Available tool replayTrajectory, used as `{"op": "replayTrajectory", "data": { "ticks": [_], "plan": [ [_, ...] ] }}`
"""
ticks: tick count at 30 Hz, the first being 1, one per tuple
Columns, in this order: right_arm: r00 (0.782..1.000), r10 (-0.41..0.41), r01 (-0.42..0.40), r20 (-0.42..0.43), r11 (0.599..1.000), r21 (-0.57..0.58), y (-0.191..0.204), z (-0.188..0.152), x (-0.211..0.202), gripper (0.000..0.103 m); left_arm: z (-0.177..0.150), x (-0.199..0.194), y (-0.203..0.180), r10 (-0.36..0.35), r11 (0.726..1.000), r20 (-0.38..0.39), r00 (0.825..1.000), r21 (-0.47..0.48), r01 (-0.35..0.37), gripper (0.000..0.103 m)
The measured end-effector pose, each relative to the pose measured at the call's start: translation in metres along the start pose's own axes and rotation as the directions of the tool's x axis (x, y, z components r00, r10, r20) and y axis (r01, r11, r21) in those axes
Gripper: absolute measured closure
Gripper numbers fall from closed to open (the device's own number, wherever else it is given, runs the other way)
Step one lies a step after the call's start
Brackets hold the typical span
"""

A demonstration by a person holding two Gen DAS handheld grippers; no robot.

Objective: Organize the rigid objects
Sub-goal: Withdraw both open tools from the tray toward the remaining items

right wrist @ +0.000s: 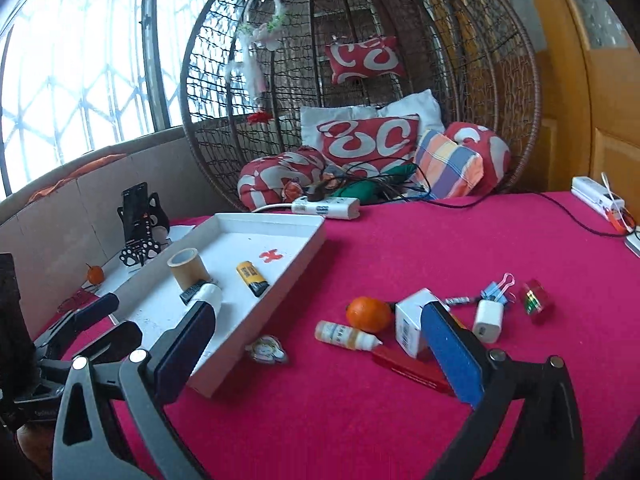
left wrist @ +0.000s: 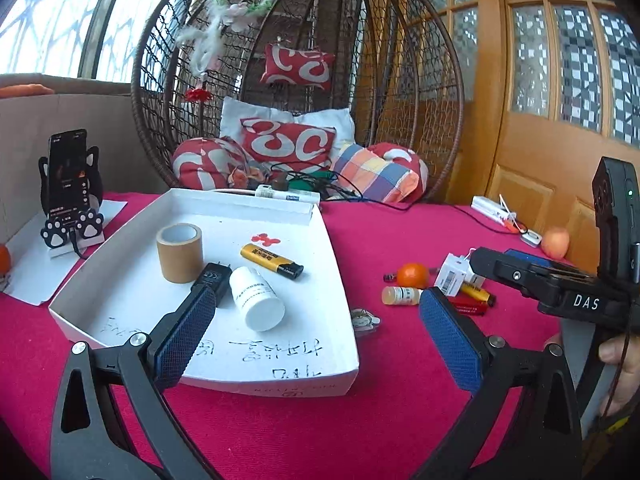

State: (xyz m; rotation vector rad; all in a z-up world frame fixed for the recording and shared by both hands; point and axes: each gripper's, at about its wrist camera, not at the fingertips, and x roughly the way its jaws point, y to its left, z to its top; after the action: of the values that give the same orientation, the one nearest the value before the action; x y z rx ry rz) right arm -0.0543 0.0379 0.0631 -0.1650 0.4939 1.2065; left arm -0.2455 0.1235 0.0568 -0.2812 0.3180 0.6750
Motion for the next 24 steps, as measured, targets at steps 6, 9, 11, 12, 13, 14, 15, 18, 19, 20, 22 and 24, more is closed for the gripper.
{"op": "replayTrajectory", "data": {
  "ticks": [6, 9, 11, 12, 13, 14, 15, 18, 19, 20, 22, 24],
  "plan": [
    [0.998, -0.054, 0.057, -0.03, 0.994, 0.092, -0.028, -0.018, 0.01, 0.0, 0.001, 0.009, 0.008, 0.055, 0.998, -0.025, 0.998, -0.038, -0.056, 0.0],
    [0.999, -0.035, 0.035, -0.002, 0.991, 0.132, -0.035, -0.019, 0.004, 0.0, -0.002, 0.01, 0.009, 0.084, 0.996, -0.029, 0.996, -0.036, -0.085, 0.0],
    [0.999, -0.036, 0.034, 0.012, 0.99, 0.14, -0.037, -0.021, 0.0, 0.0, -0.004, 0.01, 0.005, 0.101, 0.995, -0.029, 0.994, -0.018, -0.101, 0.0],
    [0.999, -0.037, 0.034, 0.02, 0.989, 0.145, -0.037, -0.021, -0.002, 0.0, -0.004, 0.01, 0.002, 0.108, 0.994, -0.028, 0.994, -0.006, -0.108, 0.0],
    [0.999, -0.036, 0.031, 0.029, 0.988, 0.148, -0.038, -0.021, -0.003, 0.0, -0.005, 0.01, 0.001, 0.112, 0.994, -0.027, 0.993, 0.004, -0.112, 0.0],
    [0.999, -0.036, 0.03, 0.037, 0.988, 0.15, -0.038, -0.021, -0.005, 0.0, -0.005, 0.01, 0.0, 0.115, 0.993, -0.026, 0.993, 0.011, -0.115, 0.0],
    [0.998, -0.038, 0.03, 0.045, 0.988, 0.15, -0.038, -0.022, -0.007, 0.0, -0.006, 0.01, 0.0, 0.119, 0.993, -0.025, 0.993, 0.013, -0.119, 0.0],
    [0.998, -0.031, 0.023, 0.06, 0.99, 0.138, -0.035, -0.022, -0.01, 0.0, -0.005, 0.009, 0.001, 0.133, 0.991, -0.023, 0.991, 0.008, -0.133, 0.0],
    [0.998, -0.029, 0.02, 0.064, 0.991, 0.132, -0.034, -0.022, -0.01, 0.0, -0.005, 0.009, 0.002, 0.136, 0.991, -0.021, 0.99, 0.005, -0.136, 0.0],
    [0.997, -0.027, 0.018, 0.068, 0.992, 0.125, -0.033, -0.022, -0.011, 0.0, -0.005, 0.008, 0.002, 0.139, 0.99, -0.019, 0.99, 0.002, -0.139, 0.0],
    [0.997, -0.021, 0.012, 0.079, 0.994, 0.111, -0.03, -0.022, -0.013, 0.0, -0.005, 0.007, 0.004, 0.143, 0.99, -0.013, 0.99, -0.007, -0.143, 0.0],
    [0.996, -0.017, 0.008, 0.09, 0.995, 0.101, -0.029, -0.022, -0.015, 0.0, -0.005, 0.005, 0.006, 0.15, 0.988, -0.006, 0.989, -0.018, -0.15, 0.0]
  ]
}}
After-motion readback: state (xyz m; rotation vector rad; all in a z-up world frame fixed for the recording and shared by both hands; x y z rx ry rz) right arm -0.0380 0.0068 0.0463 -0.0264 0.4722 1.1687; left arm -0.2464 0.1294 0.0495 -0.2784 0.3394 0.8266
